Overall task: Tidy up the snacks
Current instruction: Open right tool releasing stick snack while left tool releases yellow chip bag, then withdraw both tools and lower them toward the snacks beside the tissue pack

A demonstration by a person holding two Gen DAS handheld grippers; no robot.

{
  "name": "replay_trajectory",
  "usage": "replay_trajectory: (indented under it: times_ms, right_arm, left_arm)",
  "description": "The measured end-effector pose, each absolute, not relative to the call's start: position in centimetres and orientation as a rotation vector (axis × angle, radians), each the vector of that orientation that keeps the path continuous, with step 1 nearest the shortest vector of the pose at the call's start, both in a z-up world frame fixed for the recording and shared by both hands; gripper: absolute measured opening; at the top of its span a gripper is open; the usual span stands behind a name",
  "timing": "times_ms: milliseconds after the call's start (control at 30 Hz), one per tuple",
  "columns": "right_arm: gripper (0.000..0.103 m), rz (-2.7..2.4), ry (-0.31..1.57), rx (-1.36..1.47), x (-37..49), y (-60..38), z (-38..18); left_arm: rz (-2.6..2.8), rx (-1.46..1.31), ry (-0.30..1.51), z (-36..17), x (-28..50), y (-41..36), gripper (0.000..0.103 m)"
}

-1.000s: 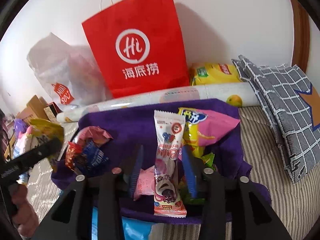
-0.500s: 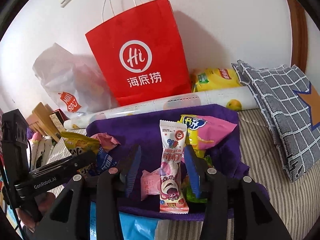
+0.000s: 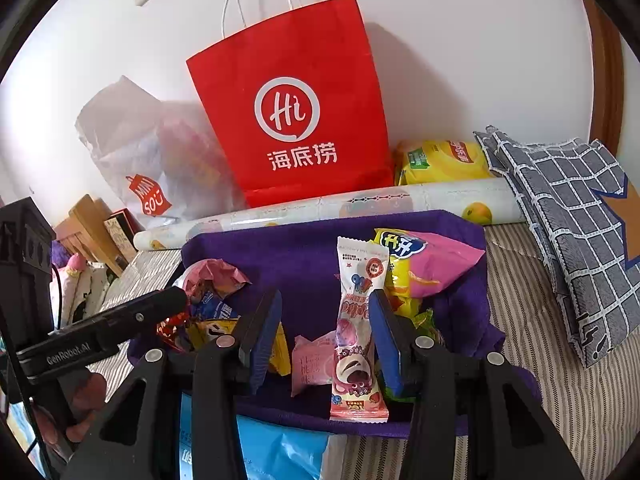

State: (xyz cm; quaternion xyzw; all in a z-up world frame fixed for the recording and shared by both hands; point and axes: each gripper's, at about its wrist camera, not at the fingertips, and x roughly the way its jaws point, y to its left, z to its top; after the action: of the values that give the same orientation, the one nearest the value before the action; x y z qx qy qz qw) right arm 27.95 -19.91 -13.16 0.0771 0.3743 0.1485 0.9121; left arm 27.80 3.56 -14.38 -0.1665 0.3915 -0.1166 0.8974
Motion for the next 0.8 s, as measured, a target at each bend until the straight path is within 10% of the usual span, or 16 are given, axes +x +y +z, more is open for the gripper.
replay_trajectory:
  times_ms: [800]
  right_arm:
    - [0.051,0.226,0.790,0.029,16.7,-17.3,-9.7]
  left_arm:
    - [-0.231,-0.217,0.700,-7.6,22.4,5.1,0.069]
